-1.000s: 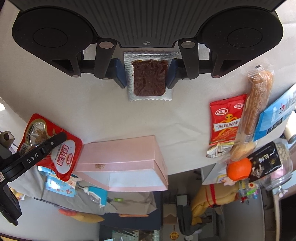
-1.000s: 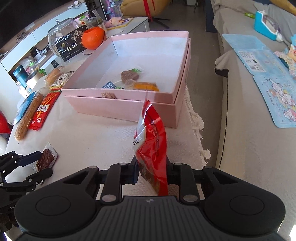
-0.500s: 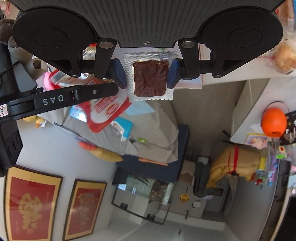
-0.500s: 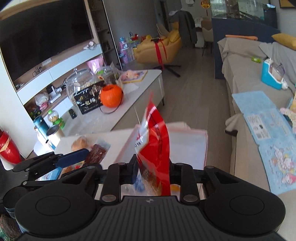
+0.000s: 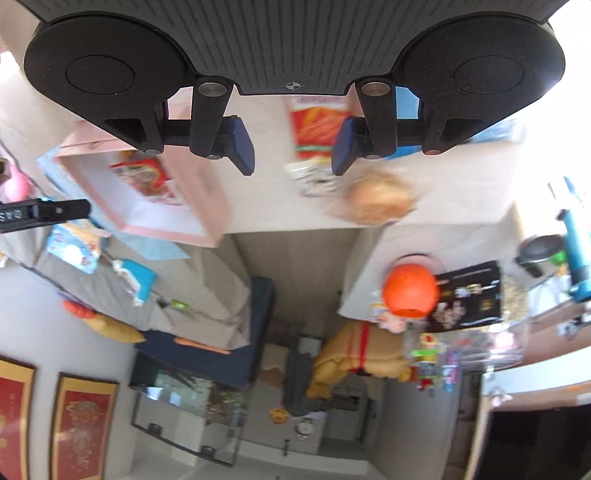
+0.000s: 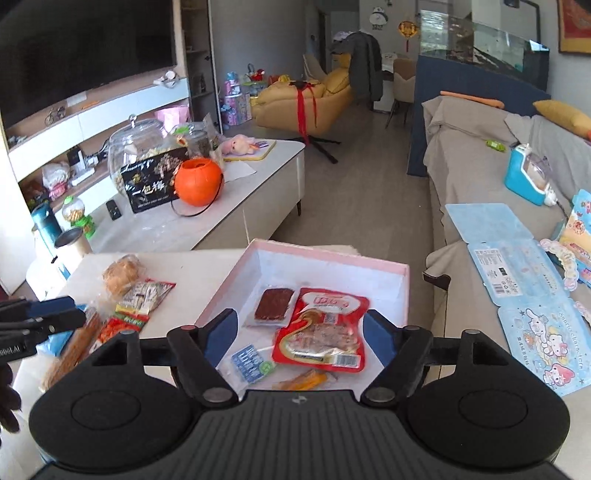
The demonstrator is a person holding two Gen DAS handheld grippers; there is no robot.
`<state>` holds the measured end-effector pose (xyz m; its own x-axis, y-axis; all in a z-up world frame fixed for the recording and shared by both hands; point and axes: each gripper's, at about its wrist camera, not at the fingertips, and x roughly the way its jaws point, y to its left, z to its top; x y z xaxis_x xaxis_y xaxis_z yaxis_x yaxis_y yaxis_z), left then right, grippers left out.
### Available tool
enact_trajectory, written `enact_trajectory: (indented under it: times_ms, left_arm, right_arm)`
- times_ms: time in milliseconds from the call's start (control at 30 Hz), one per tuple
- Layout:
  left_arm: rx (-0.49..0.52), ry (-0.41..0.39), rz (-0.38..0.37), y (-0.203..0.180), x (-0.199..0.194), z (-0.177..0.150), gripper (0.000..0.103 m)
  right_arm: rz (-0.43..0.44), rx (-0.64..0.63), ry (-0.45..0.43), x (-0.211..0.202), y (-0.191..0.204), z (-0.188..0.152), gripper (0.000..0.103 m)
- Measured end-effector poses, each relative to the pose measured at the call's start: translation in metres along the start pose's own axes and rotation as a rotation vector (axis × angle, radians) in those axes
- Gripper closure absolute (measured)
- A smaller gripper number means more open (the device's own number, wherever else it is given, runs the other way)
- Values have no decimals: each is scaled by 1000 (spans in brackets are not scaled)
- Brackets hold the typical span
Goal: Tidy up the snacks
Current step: 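Open both grippers over the pink box to drop the duck packet and meat slice, then move both grippers back over the snack pile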
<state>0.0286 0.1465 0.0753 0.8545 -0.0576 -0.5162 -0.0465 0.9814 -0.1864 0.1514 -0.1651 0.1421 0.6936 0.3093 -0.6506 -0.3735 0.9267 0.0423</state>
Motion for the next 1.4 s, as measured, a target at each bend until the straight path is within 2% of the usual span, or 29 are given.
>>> enact_trajectory:
  times_ms: [67,200,267,367,433,500,567,700,767,867,967,1033,1100,1167,1233,1300,1367,1400]
  left_arm:
    - [-64,10,65,27,-11,-11,52]
    - [-135,8,97,64,-28,-31,52]
    - [-155,-18,123,72,-35,-37,52]
    - [-236,-91,162,81,-47,-45,52]
    - [-319,-158,164,82,-51,-57,52]
    - [-370,-177,138,81,-45,-69,52]
    - [-346,-176,132,76,-39,-77,52]
    - [-237,-147,198,66,-33,-75,52]
    - [-222,-104,190,65,-26,-75,52]
    - [-198,-103,186,61,-25,-78,52]
    - [-176,-85,184,58,-22,-79,52]
    - [-178,-83,179,59,-20,-79,52]
    - [-187,-81,169,61,-20,-79,52]
    - [-195,-77,161,64,-19,-79,52]
    - [-198,-76,158,65,-19,-79,52]
    - [-202,-77,158,66,-19,-79,52]
    - [-206,-76,157,66,-19,-79,52]
    - [-210,-78,158,67,-20,-79,52]
  right_arm:
    - [36,-25,-4,8,25,-12,27]
    - [93,-114,-43,22,85,-30,25]
    - [155,-172,-8,34,118,-32,24]
    - [235,-153,64,53,151,-33,24]
    - [249,-134,74,65,167,-30,24]
    - [230,-131,65,77,180,-23,24]
    - [217,-155,70,93,190,-12,24]
    - [185,-240,70,124,214,15,24]
    - [161,-282,61,142,227,30,21]
    - [115,-317,93,177,247,49,21]
    - [69,-301,170,216,259,62,21]
    - [88,-245,196,231,256,67,15]
    - [121,-186,223,238,251,67,15]
    - [158,-152,254,237,248,64,19]
    - [170,-183,265,228,247,56,25]
    - [173,-258,251,211,249,48,36]
    - [168,-330,237,189,250,41,54]
    - [174,-340,239,180,248,39,60]
